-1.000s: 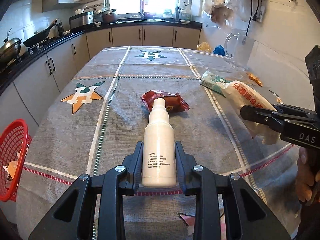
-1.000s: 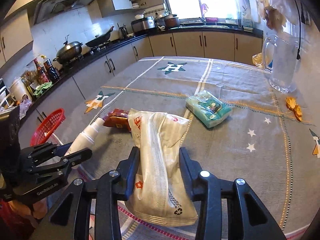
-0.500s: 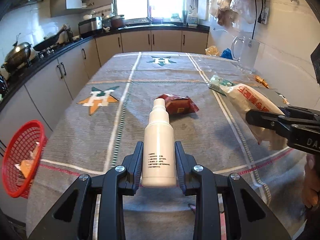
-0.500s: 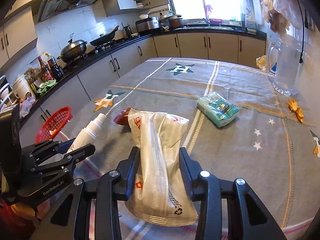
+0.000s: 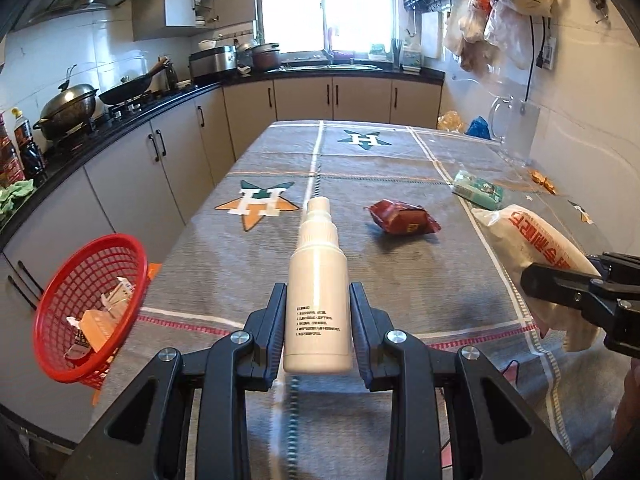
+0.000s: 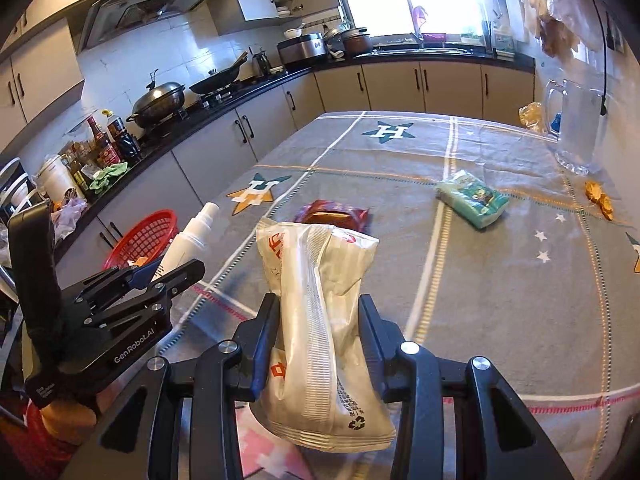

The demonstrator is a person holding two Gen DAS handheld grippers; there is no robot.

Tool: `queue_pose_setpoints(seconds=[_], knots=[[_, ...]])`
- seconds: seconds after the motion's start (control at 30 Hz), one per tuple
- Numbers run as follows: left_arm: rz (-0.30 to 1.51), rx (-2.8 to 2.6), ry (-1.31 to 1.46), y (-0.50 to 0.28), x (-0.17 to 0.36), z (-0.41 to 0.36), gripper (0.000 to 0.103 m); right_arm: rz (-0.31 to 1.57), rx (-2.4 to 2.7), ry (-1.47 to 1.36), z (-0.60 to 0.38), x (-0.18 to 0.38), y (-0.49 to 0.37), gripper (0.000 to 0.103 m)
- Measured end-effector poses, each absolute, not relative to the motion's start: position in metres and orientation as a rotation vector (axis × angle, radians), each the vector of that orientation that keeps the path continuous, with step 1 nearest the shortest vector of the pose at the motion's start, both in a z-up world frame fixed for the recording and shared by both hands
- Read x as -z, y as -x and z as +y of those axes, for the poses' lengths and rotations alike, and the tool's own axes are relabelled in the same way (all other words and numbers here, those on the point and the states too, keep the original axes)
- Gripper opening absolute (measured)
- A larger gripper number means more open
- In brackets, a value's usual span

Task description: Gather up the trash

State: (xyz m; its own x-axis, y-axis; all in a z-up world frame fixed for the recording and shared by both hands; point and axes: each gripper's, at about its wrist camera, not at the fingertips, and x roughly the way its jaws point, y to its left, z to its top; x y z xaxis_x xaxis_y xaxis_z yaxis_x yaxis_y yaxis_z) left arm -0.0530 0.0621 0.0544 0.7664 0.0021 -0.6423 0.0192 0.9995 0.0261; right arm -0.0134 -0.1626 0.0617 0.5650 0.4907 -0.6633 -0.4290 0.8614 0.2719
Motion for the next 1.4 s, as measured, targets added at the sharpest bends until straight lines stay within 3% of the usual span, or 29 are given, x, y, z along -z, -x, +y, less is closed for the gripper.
queue_pose_setpoints(seconds=[1.4], knots=[[0.639, -0.116, 0.097, 0.084, -0.066, 0.168, 0.029, 0.799, -0.671, 0.020, -0.046, -0.093, 0.022, 0.043]])
